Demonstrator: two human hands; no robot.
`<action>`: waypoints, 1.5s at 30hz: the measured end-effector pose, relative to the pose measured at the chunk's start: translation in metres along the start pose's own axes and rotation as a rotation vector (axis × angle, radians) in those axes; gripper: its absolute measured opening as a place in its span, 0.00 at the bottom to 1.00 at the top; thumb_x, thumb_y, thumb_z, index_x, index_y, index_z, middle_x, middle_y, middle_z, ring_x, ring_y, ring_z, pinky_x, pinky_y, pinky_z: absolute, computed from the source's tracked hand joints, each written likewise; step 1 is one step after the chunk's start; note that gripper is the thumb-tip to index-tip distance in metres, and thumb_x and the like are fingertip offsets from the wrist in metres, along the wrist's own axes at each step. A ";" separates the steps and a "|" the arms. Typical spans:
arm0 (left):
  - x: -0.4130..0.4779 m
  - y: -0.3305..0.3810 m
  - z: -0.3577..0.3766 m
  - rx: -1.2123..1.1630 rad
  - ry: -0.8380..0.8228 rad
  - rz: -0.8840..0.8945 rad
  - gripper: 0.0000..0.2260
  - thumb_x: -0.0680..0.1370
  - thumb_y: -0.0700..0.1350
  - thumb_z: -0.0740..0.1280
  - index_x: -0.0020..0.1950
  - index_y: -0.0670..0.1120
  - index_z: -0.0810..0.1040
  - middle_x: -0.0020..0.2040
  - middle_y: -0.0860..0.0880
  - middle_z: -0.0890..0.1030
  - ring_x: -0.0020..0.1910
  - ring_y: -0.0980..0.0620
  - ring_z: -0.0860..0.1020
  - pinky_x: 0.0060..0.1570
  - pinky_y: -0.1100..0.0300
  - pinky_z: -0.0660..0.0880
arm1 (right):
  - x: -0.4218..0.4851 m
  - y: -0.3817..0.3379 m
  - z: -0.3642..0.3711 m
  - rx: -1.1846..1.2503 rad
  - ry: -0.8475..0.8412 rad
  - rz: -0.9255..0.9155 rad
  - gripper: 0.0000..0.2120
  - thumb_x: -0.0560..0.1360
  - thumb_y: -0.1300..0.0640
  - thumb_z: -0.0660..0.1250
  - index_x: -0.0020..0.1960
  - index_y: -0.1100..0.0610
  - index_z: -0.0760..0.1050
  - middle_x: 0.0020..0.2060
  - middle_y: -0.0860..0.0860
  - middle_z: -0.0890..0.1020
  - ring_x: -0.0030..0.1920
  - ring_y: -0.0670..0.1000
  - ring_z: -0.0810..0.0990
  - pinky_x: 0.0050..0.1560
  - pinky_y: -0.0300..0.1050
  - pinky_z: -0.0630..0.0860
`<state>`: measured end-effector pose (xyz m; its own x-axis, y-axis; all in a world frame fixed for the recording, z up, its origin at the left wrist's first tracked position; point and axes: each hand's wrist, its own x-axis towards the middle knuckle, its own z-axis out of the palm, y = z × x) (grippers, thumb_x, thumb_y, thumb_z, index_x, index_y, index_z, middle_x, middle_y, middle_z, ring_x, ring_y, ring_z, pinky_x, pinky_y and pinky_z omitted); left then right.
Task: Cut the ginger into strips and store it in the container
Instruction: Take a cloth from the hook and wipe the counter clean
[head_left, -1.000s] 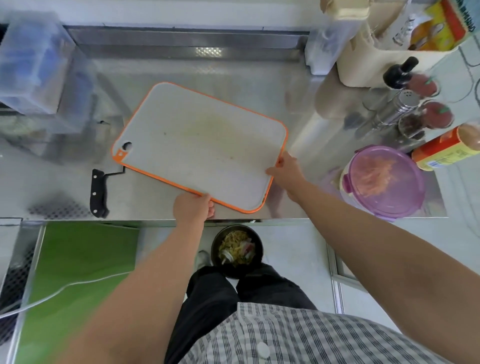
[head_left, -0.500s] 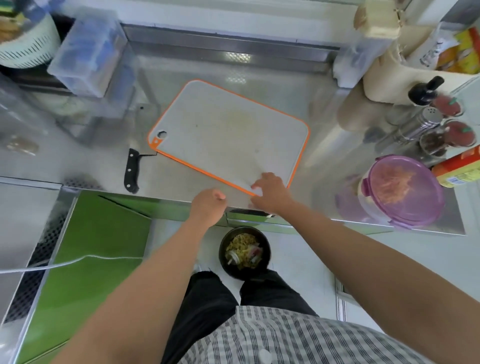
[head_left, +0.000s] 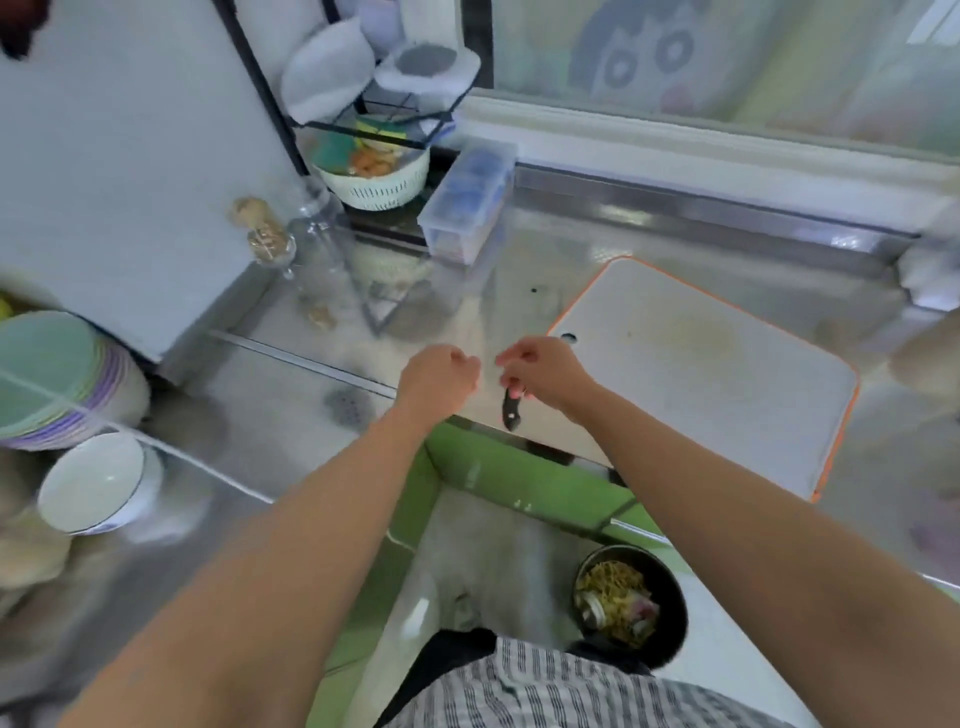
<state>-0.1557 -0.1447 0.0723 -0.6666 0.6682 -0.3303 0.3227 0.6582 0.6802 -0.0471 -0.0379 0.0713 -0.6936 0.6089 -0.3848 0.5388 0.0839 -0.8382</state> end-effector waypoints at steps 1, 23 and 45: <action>0.001 -0.005 -0.021 -0.043 0.038 -0.019 0.06 0.77 0.46 0.63 0.41 0.46 0.75 0.41 0.43 0.83 0.45 0.41 0.81 0.51 0.49 0.78 | 0.006 -0.017 0.010 -0.005 -0.018 -0.029 0.09 0.75 0.64 0.61 0.51 0.60 0.79 0.36 0.53 0.83 0.32 0.48 0.78 0.39 0.43 0.74; 0.024 0.040 -0.392 -0.262 1.040 0.029 0.15 0.77 0.44 0.64 0.64 0.45 0.71 0.58 0.43 0.77 0.53 0.44 0.78 0.52 0.51 0.77 | 0.088 -0.392 0.108 0.365 -0.265 -0.622 0.14 0.78 0.62 0.61 0.63 0.60 0.70 0.48 0.52 0.76 0.42 0.50 0.77 0.39 0.41 0.76; 0.068 0.097 -0.548 -0.434 1.051 0.514 0.15 0.78 0.34 0.55 0.51 0.47 0.79 0.46 0.47 0.82 0.44 0.48 0.80 0.52 0.48 0.79 | 0.133 -0.594 0.106 0.313 -0.273 -0.931 0.09 0.79 0.60 0.57 0.52 0.59 0.76 0.48 0.54 0.81 0.48 0.52 0.80 0.52 0.44 0.77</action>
<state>-0.5380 -0.2252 0.4747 -0.8074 0.0818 0.5843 0.5900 0.1009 0.8011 -0.5104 -0.0905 0.4768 -0.8799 0.2033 0.4295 -0.3926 0.1983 -0.8981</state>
